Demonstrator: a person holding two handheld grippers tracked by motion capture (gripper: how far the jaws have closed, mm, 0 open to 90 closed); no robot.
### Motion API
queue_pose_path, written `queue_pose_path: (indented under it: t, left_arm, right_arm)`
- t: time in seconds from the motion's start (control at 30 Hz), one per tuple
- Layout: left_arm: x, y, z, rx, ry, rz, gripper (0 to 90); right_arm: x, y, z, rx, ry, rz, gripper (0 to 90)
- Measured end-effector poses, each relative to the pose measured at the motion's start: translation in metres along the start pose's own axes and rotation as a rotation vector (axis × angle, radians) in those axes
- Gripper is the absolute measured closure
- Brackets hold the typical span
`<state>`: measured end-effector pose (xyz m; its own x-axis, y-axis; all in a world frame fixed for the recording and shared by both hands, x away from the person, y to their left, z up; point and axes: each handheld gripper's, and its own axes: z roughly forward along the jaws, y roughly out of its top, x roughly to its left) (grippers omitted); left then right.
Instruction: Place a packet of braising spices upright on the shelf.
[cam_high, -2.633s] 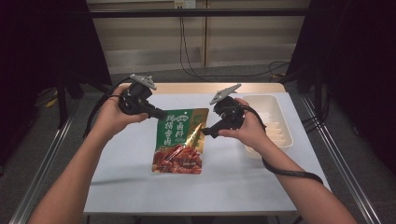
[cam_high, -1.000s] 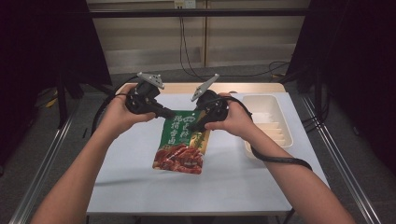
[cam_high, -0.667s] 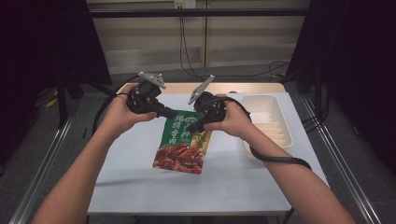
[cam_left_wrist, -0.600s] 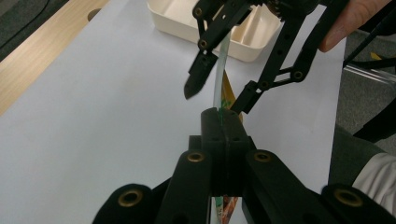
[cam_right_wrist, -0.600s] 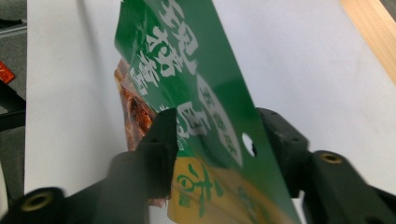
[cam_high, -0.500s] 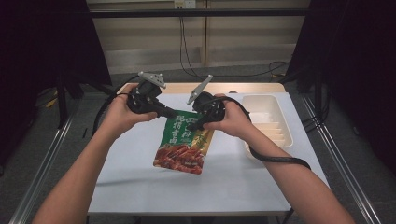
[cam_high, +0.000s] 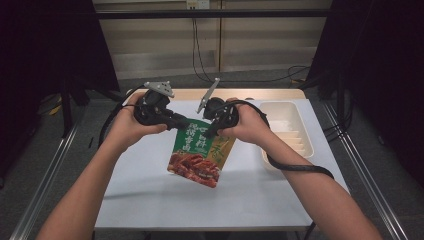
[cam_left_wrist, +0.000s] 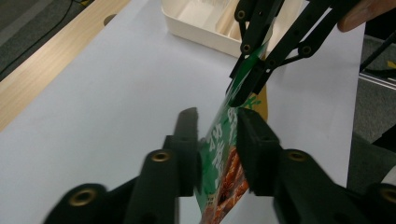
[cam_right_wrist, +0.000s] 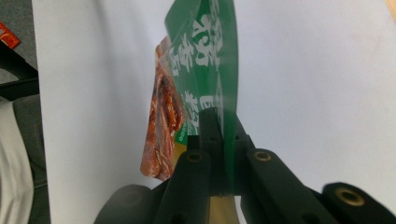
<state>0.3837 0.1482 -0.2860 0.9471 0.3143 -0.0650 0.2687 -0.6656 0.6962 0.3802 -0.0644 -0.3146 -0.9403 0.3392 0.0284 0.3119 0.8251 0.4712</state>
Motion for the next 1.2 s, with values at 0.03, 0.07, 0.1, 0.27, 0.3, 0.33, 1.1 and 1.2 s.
queue_pose_path:
  t: [0.03, 0.07, 0.1, 0.27, 0.3, 0.33, 1.1, 1.2]
  left_arm:
    - [-0.001, -0.002, -0.001, -0.015, 0.003, -0.014, 62.9]
    - [-0.001, -0.002, -0.001, -0.015, 0.003, -0.014, 58.7]
    - [-0.003, -0.005, -0.002, -0.01, 0.015, -0.004, 56.4]
    - [-0.004, -0.019, 0.0, 0.004, 0.057, -0.024, 37.0]
    - [-0.003, -0.022, 0.0, 0.002, 0.059, -0.031, 33.2]
    - [-0.002, -0.026, 0.001, 0.0, 0.055, -0.05, 30.1]
    - [-0.005, -0.083, 0.013, -0.055, 0.14, -0.169, 9.8]
    - [-0.004, -0.09, 0.016, -0.055, 0.152, -0.185, 9.4]
  right_arm:
    - [-0.002, 0.0, -0.001, 0.002, 0.003, -0.008, 90.0]
    - [-0.002, 0.0, -0.001, 0.002, 0.003, -0.008, 90.0]
    - [-0.002, 0.002, -0.001, 0.009, 0.014, 0.014, 90.0]
    - [-0.002, 0.008, -0.002, 0.028, 0.025, 0.036, 90.0]
    - [-0.002, 0.009, -0.002, 0.036, 0.028, 0.036, 90.0]
    - [-0.002, 0.01, -0.003, 0.042, 0.034, 0.036, 90.0]
    - [0.003, 0.032, -0.025, 0.172, 0.02, -0.009, 90.0]
    - [0.002, 0.031, -0.029, 0.169, 0.021, -0.013, 90.0]
